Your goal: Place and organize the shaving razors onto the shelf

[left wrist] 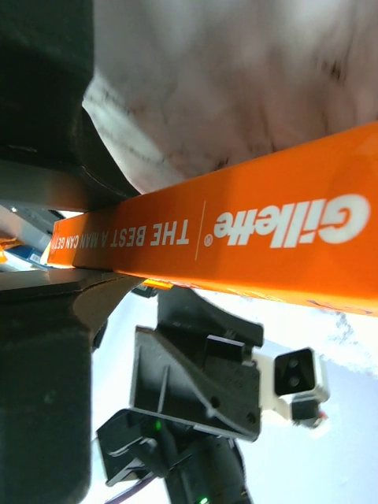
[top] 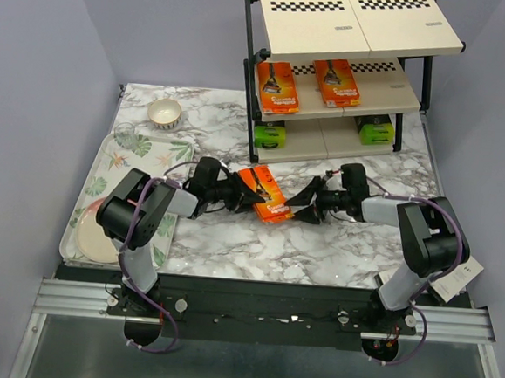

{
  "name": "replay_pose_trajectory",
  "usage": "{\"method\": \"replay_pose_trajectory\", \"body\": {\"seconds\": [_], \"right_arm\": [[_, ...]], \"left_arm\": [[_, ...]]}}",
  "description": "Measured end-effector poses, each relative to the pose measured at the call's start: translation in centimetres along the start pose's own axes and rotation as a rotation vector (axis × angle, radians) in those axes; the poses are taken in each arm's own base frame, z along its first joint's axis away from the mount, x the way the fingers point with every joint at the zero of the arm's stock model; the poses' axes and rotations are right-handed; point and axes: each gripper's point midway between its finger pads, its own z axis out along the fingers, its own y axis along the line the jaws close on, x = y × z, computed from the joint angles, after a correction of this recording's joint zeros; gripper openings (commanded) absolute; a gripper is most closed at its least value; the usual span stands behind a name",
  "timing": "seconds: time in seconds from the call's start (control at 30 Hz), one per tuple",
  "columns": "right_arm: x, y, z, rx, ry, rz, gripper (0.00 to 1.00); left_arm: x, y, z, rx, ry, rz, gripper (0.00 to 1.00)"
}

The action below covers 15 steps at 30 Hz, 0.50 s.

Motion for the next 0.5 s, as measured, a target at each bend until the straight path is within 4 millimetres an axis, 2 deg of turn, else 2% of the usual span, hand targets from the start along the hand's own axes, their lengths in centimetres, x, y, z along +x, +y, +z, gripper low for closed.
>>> {"method": "replay_pose_trajectory", "body": {"seconds": [0.33, 0.47, 0.5], "right_arm": [[-0.1, 0.1, 0.1, -0.007, 0.0, -0.004, 0.63], [-0.2, -0.2, 0.4, -0.005, 0.001, 0.014, 0.5], [-0.3, -0.3, 0.4, -0.004, 0.002, 0.02, 0.43]], "left_arm": [[0.6, -1.6, -0.1, 0.047, 0.024, 0.018, 0.24], [1.0, -2.0, 0.0, 0.059, 0.036, 0.021, 0.24], [1.0, -2.1, 0.0, 0.061, 0.037, 0.021, 0.24]]}}
